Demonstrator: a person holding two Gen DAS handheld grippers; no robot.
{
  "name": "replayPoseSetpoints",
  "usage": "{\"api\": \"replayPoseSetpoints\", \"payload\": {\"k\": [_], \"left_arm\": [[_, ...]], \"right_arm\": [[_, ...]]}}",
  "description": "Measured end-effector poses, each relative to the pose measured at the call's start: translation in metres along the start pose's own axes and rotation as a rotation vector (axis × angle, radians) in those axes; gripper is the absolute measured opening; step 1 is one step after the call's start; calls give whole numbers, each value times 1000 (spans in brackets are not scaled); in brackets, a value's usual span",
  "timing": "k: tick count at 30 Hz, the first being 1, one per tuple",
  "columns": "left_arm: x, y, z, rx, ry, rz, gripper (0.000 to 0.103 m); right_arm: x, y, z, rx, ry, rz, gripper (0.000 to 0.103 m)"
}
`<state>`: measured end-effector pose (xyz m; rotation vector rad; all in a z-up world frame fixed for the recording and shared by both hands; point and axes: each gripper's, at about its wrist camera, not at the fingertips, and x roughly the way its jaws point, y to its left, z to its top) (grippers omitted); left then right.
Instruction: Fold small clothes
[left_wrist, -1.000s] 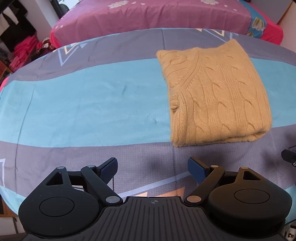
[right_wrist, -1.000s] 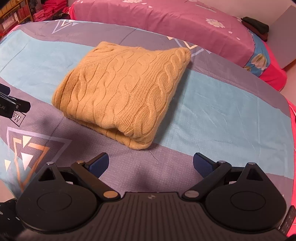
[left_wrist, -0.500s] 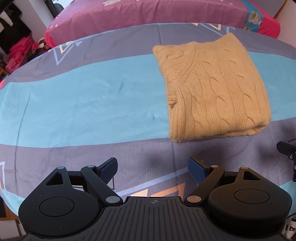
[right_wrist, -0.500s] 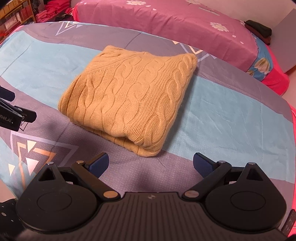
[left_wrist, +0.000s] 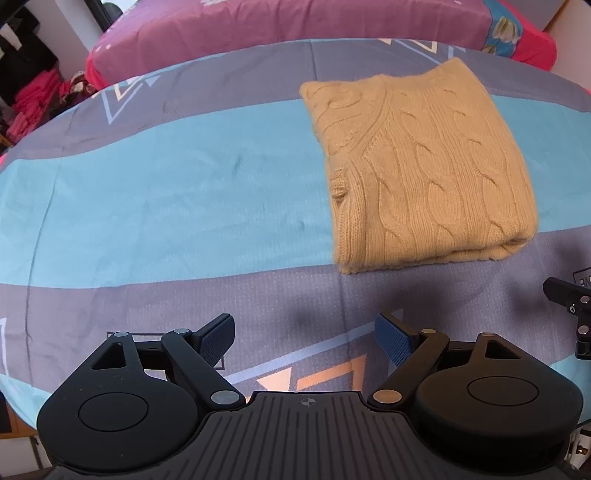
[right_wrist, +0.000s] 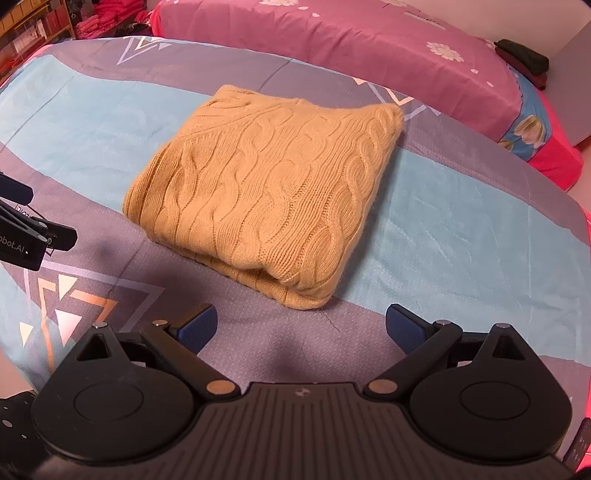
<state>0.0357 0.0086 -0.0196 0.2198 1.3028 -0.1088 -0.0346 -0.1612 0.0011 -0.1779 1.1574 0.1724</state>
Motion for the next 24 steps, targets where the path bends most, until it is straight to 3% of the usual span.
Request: {"api": "replayPoseSetpoints", "payload": {"k": [24], "left_arm": [[7,-3,1,18,22,-16,103]], "right_arm": [[8,4,1,-3,19,9,99]]}}
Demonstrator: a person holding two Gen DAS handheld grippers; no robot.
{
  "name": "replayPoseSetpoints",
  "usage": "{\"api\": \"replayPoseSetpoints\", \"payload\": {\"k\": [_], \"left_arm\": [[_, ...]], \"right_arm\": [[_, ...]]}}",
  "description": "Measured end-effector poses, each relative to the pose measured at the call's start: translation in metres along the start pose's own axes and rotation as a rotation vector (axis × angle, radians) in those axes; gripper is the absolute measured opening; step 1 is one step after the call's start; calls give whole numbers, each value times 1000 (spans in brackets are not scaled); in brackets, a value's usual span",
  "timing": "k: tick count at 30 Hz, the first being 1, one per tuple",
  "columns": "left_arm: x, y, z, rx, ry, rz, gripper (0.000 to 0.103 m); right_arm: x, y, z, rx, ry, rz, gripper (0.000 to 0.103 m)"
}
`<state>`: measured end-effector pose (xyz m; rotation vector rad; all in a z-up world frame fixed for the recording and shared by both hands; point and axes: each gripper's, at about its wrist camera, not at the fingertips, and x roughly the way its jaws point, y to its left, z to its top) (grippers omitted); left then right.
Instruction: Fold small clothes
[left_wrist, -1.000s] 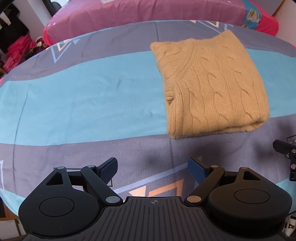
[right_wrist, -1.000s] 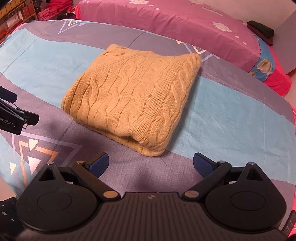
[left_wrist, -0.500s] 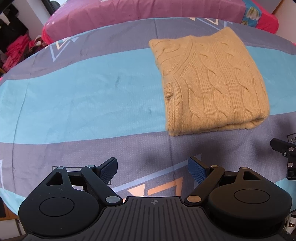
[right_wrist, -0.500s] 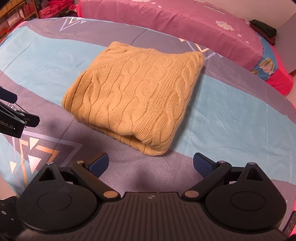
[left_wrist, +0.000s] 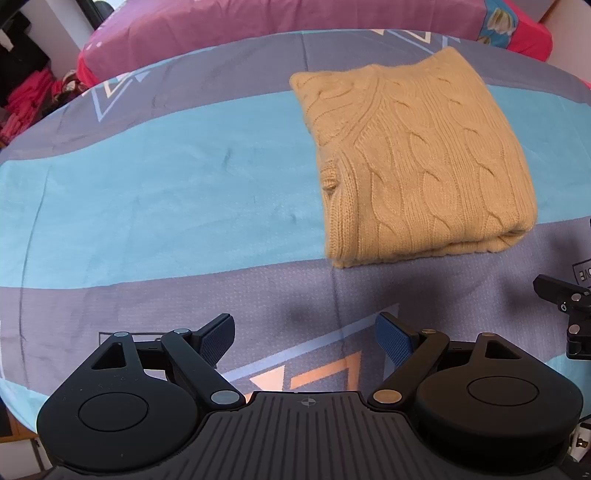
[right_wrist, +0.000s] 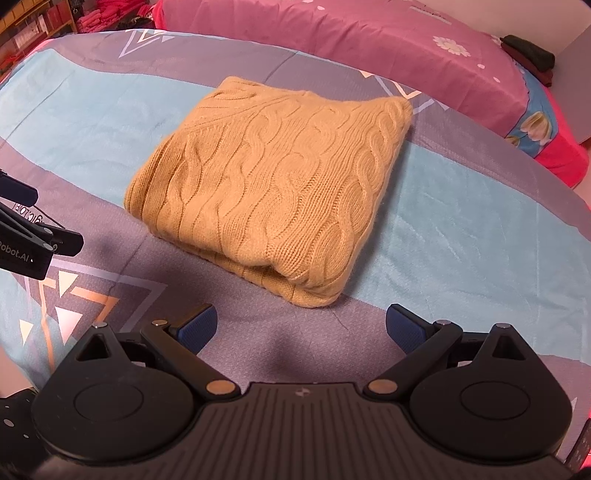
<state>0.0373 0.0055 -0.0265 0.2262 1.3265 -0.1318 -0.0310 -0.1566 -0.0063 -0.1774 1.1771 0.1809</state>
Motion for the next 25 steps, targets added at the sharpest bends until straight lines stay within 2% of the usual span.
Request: {"api": "replayPoseSetpoints", "payload": {"k": [25], "left_arm": [[-1,0,-2,-1,-1,-35,103]], "right_arm": [[1,5,-1,-10,7,4,99]]}}
